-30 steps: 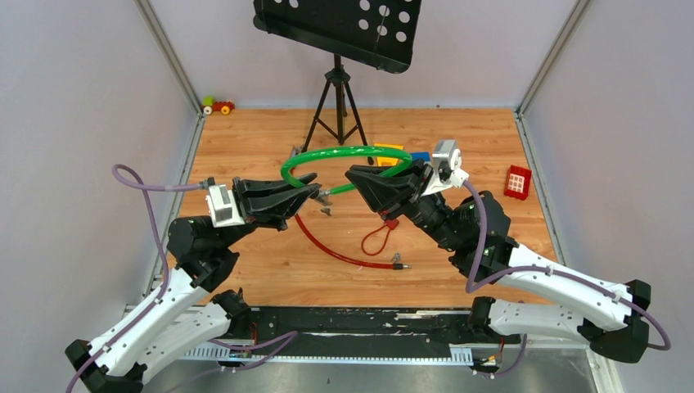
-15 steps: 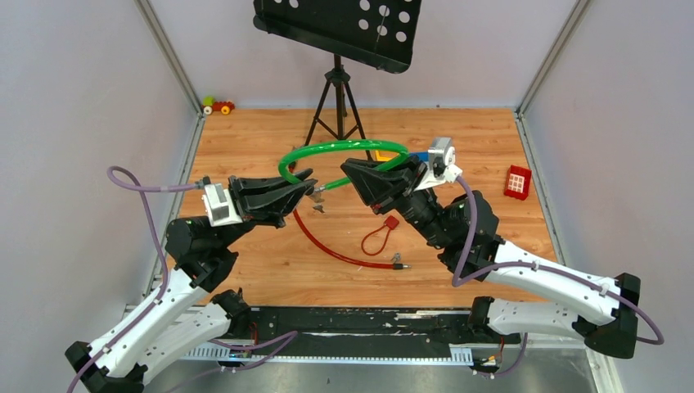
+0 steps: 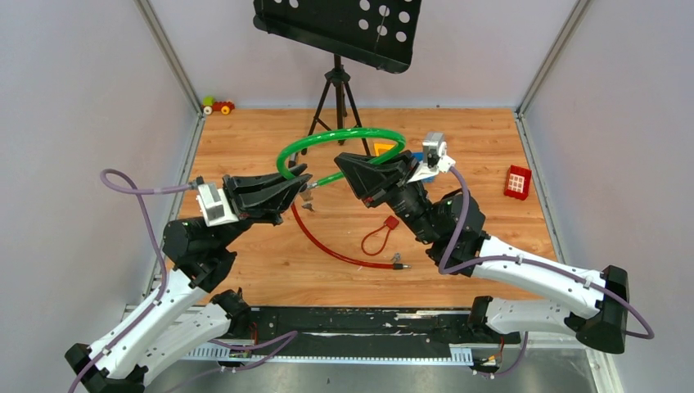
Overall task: Lock with the key
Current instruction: Lock the lock.
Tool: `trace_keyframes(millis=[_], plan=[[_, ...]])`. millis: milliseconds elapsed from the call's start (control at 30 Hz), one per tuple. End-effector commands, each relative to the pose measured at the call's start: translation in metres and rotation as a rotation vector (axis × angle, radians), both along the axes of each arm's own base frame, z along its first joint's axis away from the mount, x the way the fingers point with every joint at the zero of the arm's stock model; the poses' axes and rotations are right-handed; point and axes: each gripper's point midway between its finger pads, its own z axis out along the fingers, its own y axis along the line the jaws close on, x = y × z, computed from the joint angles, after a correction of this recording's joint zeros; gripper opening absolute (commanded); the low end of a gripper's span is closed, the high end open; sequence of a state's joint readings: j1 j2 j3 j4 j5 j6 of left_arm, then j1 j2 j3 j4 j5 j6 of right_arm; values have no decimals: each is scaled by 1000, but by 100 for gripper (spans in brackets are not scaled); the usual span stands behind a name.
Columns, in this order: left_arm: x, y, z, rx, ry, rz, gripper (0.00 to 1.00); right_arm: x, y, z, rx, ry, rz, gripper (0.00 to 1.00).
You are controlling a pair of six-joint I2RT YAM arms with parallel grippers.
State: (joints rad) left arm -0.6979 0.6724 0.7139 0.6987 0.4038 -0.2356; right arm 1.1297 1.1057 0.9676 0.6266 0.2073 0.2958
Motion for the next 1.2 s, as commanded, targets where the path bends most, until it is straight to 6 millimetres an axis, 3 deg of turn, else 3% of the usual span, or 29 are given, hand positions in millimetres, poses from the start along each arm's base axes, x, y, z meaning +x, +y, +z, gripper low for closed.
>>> trace_keyframes(millis=[0,567,667,833,1167], plan=[[-19,-14,-3,38,-27,-114,0,-27,56,-69,-181,110,232,0],[-18,-12,-5,41,-31,-102,0,-43,84,-105,-213,282,396,0],[-18,-12,-6,43,-31,-95,0,-42,82,-107,-201,315,396,7],[-17,-12,-7,46,-31,-93,0,-42,77,-105,-171,350,390,19],[-18,-12,-9,48,-27,-96,0,-42,66,-85,-74,392,394,17]])
